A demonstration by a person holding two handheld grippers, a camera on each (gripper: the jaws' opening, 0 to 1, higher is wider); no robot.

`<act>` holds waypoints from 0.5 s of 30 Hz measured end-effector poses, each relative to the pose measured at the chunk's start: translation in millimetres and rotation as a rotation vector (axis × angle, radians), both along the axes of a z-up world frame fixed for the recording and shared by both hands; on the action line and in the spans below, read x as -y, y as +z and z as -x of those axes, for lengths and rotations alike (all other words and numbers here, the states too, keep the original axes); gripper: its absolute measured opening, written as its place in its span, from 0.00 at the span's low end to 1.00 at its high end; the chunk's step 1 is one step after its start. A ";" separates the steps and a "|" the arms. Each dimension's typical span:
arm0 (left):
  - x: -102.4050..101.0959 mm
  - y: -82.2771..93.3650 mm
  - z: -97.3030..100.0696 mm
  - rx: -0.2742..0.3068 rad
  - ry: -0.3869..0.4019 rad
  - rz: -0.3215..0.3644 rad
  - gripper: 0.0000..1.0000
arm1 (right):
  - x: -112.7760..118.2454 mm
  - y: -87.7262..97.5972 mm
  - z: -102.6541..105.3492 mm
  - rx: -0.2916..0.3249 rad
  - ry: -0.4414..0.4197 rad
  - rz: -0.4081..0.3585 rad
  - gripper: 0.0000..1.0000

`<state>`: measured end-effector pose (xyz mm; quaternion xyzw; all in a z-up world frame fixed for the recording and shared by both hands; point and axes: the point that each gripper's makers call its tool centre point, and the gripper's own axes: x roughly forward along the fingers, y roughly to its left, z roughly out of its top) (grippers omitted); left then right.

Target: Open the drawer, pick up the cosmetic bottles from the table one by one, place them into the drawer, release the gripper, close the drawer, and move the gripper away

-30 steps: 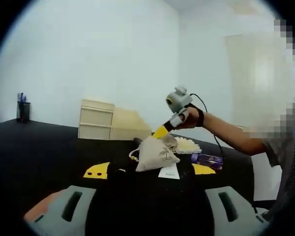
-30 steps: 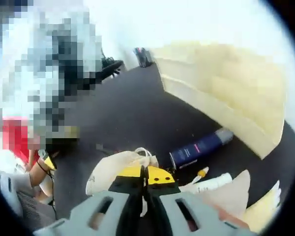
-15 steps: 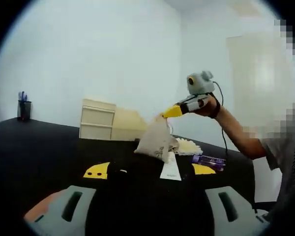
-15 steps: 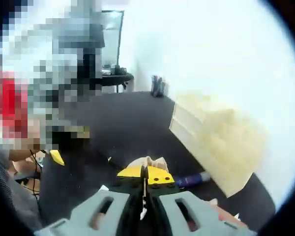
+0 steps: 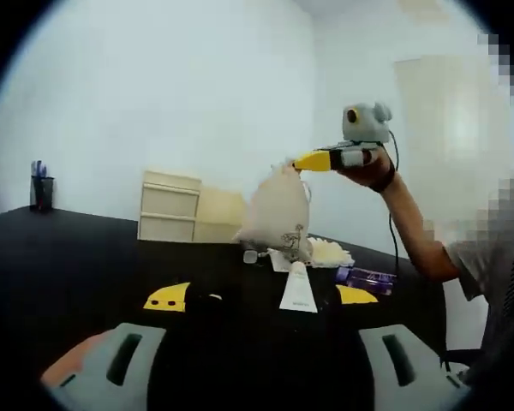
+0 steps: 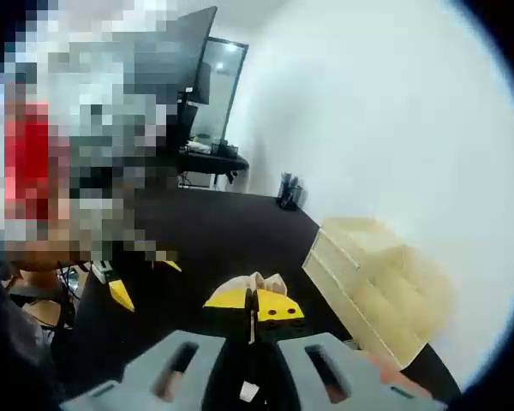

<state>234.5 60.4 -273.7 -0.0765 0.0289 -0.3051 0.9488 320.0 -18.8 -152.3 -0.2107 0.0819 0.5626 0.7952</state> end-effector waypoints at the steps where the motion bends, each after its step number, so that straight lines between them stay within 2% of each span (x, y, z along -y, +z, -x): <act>1: 0.0 0.0 -0.3 -0.001 0.001 0.000 0.60 | -0.3 -0.4 1.0 0.001 0.003 -0.002 0.00; 6: 0.0 -0.9 -0.8 -0.006 0.003 0.001 0.61 | -1.5 -3.8 9.9 0.011 0.031 0.009 0.00; 15: -1.5 3.8 -0.9 -0.005 0.005 0.049 0.61 | -3.3 -4.4 24.0 0.038 0.057 0.018 0.00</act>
